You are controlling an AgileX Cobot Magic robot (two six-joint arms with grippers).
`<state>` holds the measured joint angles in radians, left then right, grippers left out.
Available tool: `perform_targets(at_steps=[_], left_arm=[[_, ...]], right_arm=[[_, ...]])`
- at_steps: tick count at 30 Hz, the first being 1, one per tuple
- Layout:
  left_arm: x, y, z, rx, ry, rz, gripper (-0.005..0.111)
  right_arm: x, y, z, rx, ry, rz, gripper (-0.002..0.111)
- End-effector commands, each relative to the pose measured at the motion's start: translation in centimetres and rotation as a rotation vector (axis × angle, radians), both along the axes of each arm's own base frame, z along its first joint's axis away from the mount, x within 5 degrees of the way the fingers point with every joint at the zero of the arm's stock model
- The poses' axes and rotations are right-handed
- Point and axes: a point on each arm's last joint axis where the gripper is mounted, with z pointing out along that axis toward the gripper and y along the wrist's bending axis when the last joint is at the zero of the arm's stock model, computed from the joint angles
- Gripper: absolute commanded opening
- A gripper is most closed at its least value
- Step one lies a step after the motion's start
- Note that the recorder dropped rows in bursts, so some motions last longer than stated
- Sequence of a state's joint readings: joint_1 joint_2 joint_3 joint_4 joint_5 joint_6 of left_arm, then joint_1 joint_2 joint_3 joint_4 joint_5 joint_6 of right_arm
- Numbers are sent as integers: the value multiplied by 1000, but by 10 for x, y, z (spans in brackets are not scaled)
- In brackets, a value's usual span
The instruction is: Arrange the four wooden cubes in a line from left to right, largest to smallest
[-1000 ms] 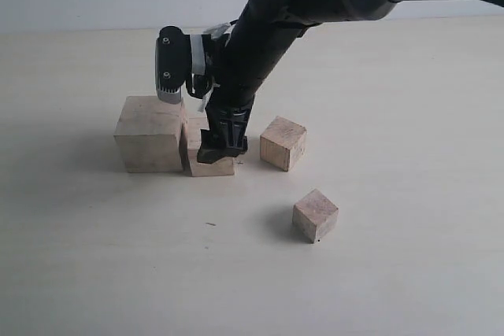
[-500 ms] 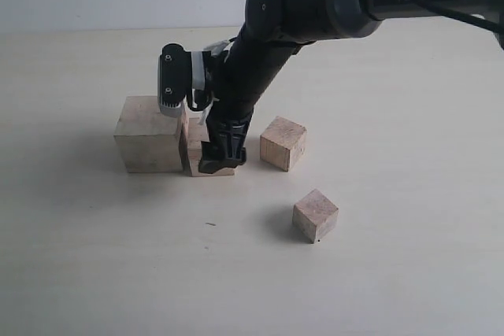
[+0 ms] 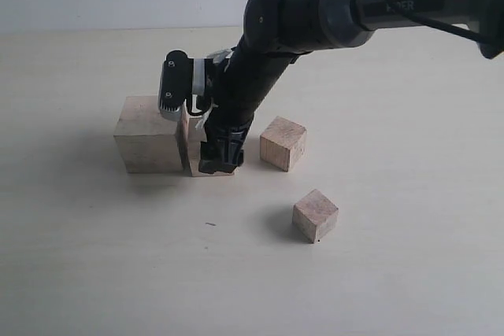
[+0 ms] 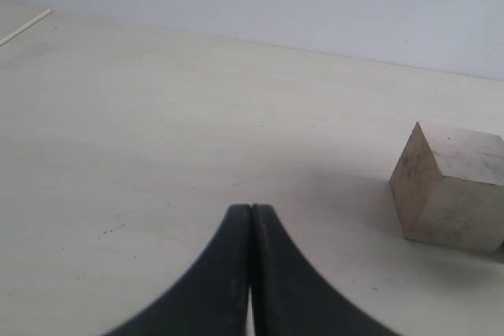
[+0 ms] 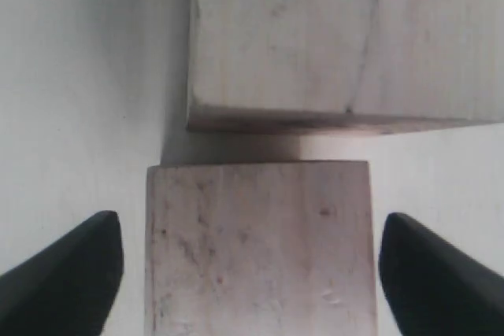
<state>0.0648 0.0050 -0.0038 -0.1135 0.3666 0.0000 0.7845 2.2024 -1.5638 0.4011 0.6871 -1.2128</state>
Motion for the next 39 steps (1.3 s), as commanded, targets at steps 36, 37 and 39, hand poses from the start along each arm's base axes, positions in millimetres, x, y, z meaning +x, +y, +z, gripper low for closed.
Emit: perform_targets(at_steps=[36, 37, 39], left_arm=[[0, 0, 0, 2, -9, -6, 0], [0, 0, 0, 2, -9, -6, 0], [0, 0, 0, 2, -9, -6, 0]], right_arm=[[8, 6, 4, 87, -63, -56, 0], [7, 6, 4, 90, -65, -49, 0], [7, 6, 4, 93, -66, -41, 0]])
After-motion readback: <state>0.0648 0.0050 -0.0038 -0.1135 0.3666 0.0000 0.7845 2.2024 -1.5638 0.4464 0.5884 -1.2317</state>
